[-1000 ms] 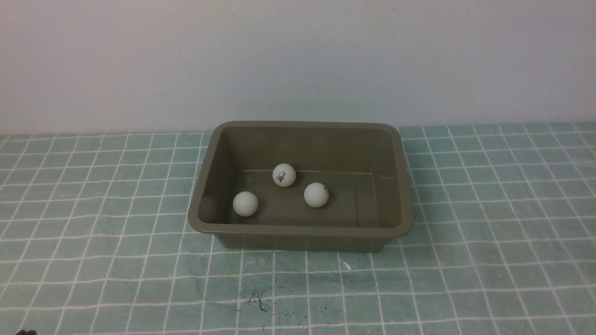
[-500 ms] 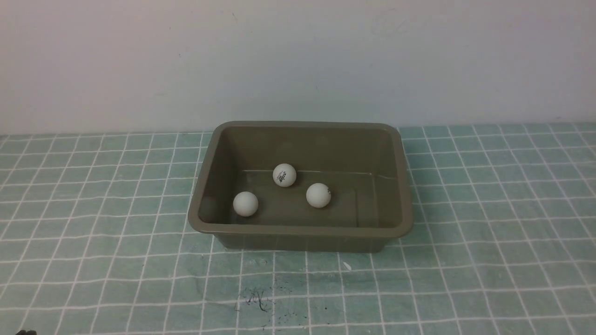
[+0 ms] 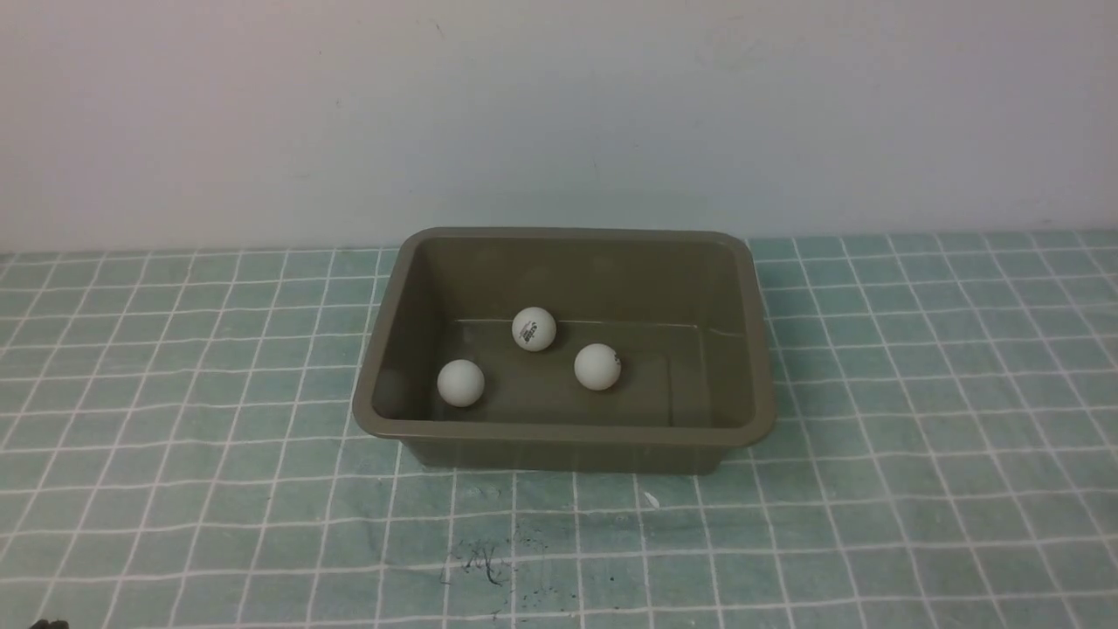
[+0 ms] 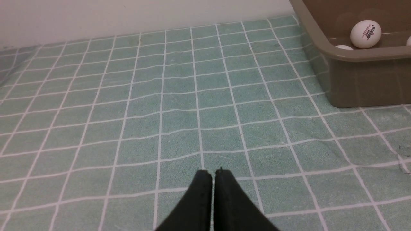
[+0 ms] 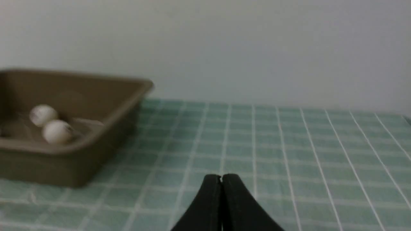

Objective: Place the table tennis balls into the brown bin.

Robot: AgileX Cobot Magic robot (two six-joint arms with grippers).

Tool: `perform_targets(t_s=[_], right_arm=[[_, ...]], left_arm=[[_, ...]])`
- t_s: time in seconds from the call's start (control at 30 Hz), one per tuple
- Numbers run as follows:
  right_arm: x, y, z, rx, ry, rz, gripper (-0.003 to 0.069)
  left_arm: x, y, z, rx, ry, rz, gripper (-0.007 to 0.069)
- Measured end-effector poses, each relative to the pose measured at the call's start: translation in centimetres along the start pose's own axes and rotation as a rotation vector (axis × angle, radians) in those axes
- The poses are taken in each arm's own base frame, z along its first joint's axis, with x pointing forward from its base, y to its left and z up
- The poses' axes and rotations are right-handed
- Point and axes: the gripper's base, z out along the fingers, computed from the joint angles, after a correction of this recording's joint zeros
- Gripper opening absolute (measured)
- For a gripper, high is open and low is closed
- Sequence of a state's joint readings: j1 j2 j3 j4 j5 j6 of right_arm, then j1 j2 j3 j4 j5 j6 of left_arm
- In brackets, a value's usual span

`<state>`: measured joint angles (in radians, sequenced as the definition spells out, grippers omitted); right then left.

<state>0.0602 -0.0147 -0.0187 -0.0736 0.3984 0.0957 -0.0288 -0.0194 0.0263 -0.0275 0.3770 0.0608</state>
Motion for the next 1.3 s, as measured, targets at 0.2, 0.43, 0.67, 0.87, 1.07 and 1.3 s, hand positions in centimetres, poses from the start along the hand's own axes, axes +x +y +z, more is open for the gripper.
perform_targets(t_s=[0.2, 0.43, 0.67, 0.87, 1.07, 1.3], right_arm=[[1.16, -0.21, 0.33, 0.035, 0.036, -0.012, -0.0013], [1.15, -0.21, 0.33, 0.035, 0.036, -0.012, -0.0013], [1.15, -0.21, 0.33, 0.035, 0.036, -0.012, -0.0013], [1.15, -0.21, 0.33, 0.035, 0.036, -0.013, -0.0013], [1.15, -0.21, 0.33, 0.035, 0.036, -0.013, -0.0013], [1.15, -0.21, 0.33, 0.035, 0.036, -0.013, -0.0013]], left_arm=[[0.01, 0.0, 0.0, 0.0, 0.001, 0.0, -0.0005], [0.01, 0.0, 0.0, 0.0, 0.001, 0.0, -0.0005], [0.01, 0.0, 0.0, 0.0, 0.001, 0.0, -0.0005], [0.01, 0.0, 0.0, 0.0, 0.001, 0.0, -0.0005], [0.01, 0.0, 0.0, 0.0, 0.001, 0.0, -0.0005], [0.01, 0.0, 0.0, 0.0, 0.001, 0.0, -0.0005]])
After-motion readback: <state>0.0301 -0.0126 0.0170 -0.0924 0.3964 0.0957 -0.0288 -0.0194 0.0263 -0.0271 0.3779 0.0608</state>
